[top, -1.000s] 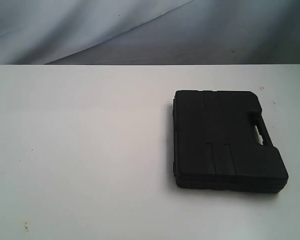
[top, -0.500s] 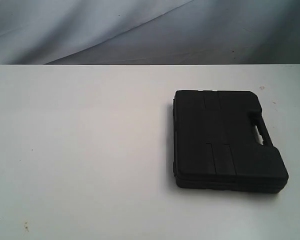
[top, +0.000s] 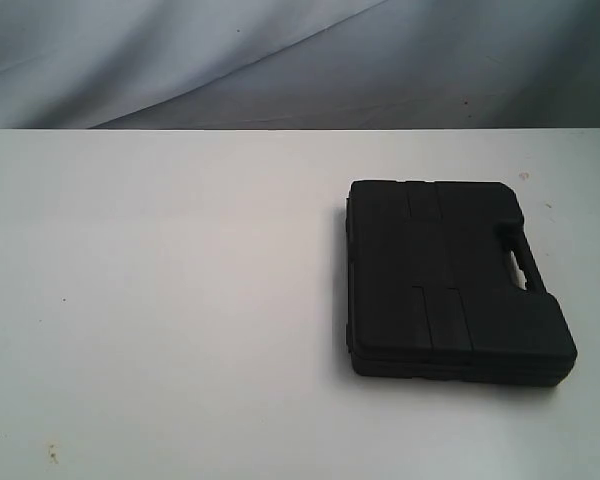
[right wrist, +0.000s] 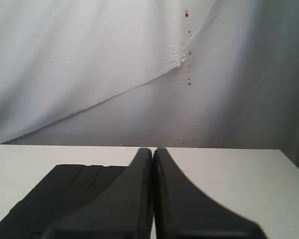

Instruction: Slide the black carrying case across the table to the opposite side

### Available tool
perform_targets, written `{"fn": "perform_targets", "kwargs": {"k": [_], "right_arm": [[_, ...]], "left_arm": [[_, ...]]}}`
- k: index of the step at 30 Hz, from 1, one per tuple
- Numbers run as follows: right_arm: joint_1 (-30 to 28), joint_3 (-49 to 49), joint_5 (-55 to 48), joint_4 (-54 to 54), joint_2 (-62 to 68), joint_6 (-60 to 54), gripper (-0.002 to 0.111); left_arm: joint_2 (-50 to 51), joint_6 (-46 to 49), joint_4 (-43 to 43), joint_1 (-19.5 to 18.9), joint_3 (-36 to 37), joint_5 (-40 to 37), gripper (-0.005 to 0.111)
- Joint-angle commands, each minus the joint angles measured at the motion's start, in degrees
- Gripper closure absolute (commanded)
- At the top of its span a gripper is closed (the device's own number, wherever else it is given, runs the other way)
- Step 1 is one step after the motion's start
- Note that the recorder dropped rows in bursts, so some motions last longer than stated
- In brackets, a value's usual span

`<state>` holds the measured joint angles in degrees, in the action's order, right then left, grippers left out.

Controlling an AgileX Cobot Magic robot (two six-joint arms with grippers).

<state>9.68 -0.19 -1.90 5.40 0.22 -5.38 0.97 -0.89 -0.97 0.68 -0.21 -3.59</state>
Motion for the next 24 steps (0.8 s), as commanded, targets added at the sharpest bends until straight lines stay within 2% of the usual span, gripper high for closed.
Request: {"fn": "perform_targets", "kwargs": {"k": [1,24], "right_arm": [[0.1,0.2,-0.4,0.2,-0.2,-2.0,0.108],[0.1,0.2,-2.5,-2.0,-0.2,0.3,0.108]], "left_arm": [[-0.3,-0.6,0.0,0.0,0.2,0.5,0.107],[-0.3,-0.6,0.0,0.0,0.2,0.5,0.107]]}}
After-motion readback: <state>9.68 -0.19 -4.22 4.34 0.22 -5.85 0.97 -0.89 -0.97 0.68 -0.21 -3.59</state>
